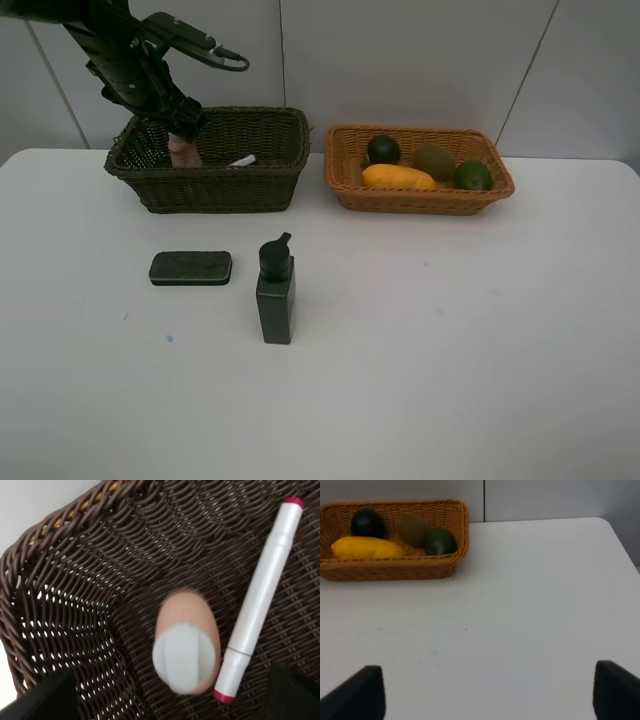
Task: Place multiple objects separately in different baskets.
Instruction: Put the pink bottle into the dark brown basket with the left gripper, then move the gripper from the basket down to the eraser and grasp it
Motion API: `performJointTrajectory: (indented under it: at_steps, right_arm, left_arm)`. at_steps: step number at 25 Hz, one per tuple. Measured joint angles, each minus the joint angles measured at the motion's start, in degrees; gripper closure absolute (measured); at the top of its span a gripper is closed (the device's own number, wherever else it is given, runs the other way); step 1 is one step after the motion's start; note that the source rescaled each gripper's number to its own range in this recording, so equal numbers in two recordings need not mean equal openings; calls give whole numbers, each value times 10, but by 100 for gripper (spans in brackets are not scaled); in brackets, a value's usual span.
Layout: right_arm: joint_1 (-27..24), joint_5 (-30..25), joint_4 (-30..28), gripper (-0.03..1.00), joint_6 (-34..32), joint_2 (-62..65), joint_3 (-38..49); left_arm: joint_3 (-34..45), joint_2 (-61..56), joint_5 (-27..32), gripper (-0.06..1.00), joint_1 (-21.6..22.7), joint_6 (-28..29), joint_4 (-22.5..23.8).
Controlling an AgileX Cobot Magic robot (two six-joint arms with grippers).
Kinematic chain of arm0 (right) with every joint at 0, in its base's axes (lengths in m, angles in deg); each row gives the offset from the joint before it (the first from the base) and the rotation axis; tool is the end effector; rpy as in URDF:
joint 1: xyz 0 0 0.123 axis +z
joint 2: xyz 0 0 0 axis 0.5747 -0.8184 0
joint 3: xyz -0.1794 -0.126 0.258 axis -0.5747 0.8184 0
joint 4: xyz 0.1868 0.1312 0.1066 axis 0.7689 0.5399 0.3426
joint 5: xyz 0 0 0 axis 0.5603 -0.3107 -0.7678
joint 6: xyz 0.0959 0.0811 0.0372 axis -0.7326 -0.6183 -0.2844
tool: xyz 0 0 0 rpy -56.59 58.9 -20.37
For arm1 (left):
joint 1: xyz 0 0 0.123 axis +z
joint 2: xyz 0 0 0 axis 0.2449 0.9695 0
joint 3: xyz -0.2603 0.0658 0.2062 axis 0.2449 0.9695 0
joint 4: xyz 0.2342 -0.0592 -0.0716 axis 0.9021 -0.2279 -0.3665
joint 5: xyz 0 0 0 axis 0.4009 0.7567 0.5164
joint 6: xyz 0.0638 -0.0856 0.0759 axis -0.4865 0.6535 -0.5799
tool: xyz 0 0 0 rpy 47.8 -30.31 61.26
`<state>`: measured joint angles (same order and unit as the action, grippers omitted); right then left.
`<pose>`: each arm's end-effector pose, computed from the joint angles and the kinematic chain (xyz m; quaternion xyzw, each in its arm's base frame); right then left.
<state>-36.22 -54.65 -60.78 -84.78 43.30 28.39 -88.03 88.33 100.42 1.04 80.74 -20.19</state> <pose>-0.0259 -0.0113 0.2658 0.0466 0.8441 -0.0348 0.5330 0.5069 -0.1014 0.2200 0.2488 0.9149 0.0774 0.3083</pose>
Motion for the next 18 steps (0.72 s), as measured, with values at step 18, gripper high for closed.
performJointTrajectory:
  at_steps: [18]
  right_arm:
    - [0, 0, 0, -3, 0, 0, 0]
  left_arm:
    - [0, -74, 61, -5, -3, -27, 1]
